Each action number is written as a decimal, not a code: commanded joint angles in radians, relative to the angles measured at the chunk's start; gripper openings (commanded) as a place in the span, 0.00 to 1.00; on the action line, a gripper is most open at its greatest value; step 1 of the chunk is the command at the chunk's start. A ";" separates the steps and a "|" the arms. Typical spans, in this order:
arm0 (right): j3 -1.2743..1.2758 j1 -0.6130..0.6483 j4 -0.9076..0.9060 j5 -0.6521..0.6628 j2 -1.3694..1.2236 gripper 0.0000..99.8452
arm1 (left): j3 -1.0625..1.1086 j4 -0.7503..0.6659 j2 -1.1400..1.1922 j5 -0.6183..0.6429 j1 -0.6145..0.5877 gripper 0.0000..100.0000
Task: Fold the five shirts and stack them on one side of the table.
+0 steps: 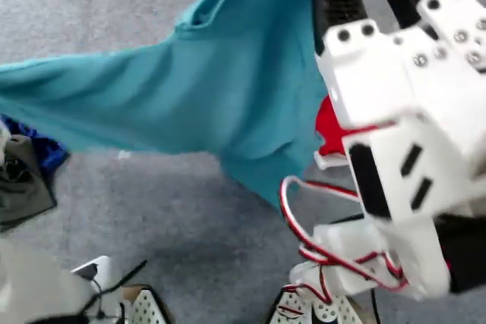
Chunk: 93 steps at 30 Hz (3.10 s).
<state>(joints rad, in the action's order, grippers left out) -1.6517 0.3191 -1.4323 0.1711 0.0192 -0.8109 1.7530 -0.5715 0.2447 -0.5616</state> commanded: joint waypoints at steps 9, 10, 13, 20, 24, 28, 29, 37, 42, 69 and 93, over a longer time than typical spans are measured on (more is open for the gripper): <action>-0.018 0.066 -0.023 -0.009 0.139 0.01 | 0.173 0.006 -0.354 -0.155 0.001 0.03; -0.018 0.066 -0.023 -0.009 0.148 0.01 | 0.197 0.006 -0.388 -0.161 0.001 0.03; -0.008 0.074 -0.023 -0.008 0.174 0.01 | 0.266 0.006 -0.477 -0.184 -0.001 0.03; 0.209 0.077 -0.048 -0.011 0.211 0.01 | 0.432 0.006 -0.597 -0.184 0.001 0.03; 0.483 0.077 -0.020 -0.008 0.211 0.01 | 0.585 -0.012 -0.572 -0.158 0.010 0.03; 0.823 0.043 0.173 -0.003 0.196 0.01 | 0.819 -0.195 -0.503 -0.110 0.010 0.03; 0.909 0.023 0.252 -0.003 0.186 0.01 | 0.874 -0.261 -0.485 -0.103 0.010 0.03; 1.362 -0.020 0.987 -0.005 0.056 0.01 | 1.256 -1.033 -0.144 -0.077 0.114 0.03; 1.308 -0.021 1.071 -0.005 -0.071 0.01 | 1.188 -1.329 0.087 -0.075 0.117 0.03; 1.050 -0.063 0.166 0.126 -0.323 0.01 | 1.237 -1.043 0.416 -0.084 0.148 0.03; 1.369 -0.092 0.061 0.193 0.076 0.01 | 1.184 -0.690 0.427 -0.276 0.074 0.03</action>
<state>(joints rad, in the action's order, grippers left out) -0.2862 0.2394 -1.4968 0.3659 -0.0376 0.4749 1.0733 -0.1358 -0.0376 -0.4664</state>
